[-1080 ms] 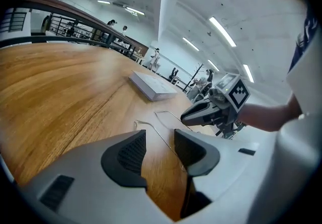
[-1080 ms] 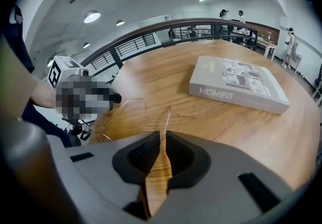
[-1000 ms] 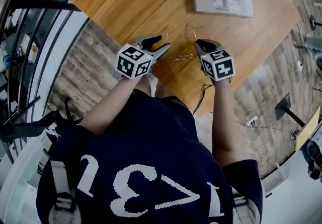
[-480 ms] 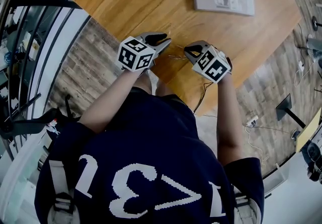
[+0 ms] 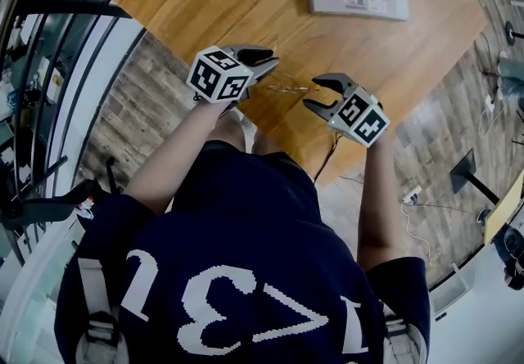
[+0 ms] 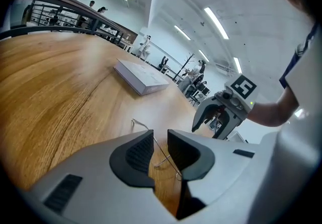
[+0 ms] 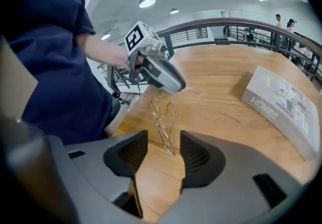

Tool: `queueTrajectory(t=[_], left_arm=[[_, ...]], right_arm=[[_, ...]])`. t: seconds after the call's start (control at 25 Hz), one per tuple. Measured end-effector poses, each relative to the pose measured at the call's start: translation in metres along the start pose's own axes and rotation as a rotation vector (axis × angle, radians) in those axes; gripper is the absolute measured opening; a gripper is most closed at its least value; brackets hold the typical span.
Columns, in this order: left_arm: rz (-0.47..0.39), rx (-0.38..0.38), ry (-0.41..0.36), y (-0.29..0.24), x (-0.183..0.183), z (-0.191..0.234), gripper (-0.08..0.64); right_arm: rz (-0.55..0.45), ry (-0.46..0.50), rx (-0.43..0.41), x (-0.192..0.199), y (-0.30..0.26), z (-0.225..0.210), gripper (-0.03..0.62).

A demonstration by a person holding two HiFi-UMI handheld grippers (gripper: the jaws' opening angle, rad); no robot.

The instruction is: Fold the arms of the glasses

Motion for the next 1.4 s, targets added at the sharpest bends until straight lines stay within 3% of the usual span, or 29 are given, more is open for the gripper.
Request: queueTrajectory(t=[0.08,0.2,0.28,0.56,0.68,0.84,1.0,1.12,1.28,1.4], left_arm=[[0.014,0.009,-0.003,-0.002,-0.003,0.002,0.092],[0.054,0.058,-0.005,-0.009,-0.005,0.0,0.087],[0.086,0.106,-0.001,-0.015,-0.005,-0.002,0.086],[0.145,0.379,0.128,-0.033,-0.002,-0.007,0.038],[0.134,0.347,0.071,-0.03,-0.012,-0.007,0.038],[0.11,0.17,-0.035,-0.013,-0.024,0.002,0.108],[0.079,0.088,-0.031,-0.014,-0.031,0.02,0.146],[0.107,0.123,-0.013,-0.028,-0.034,0.025,0.132],[0.157,0.223,0.022,-0.046,-0.035,0.023,0.044],[0.263,0.335,0.049,-0.054,-0.027,0.014,0.035]], right_arm=[[0.034,0.036,0.051,0.01,-0.005,0.003,0.202],[0.027,0.052,0.127,0.012,-0.009,0.001,0.097],[0.017,0.042,0.143,0.011,-0.009,-0.002,0.091],[-0.001,-0.017,0.161,0.005,-0.014,-0.015,0.072],[0.005,-0.021,0.159,0.003,-0.014,-0.015,0.074],[0.008,-0.023,0.164,0.002,-0.014,-0.015,0.072],[0.024,-0.017,0.171,0.006,-0.017,-0.015,0.072],[0.026,-0.014,0.173,0.006,-0.018,-0.014,0.072],[0.024,-0.012,0.177,0.004,-0.018,-0.015,0.072],[0.023,-0.013,0.181,0.004,-0.019,-0.017,0.074]])
Point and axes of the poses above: the fingertips, and each gripper's own axes: y backward along the fingers, z to its left, x out of its underside, the point moved 7 cm from there along y, backward along the fingers, and after that the axes turned 14 degrees about x, right-handed, at the moved point
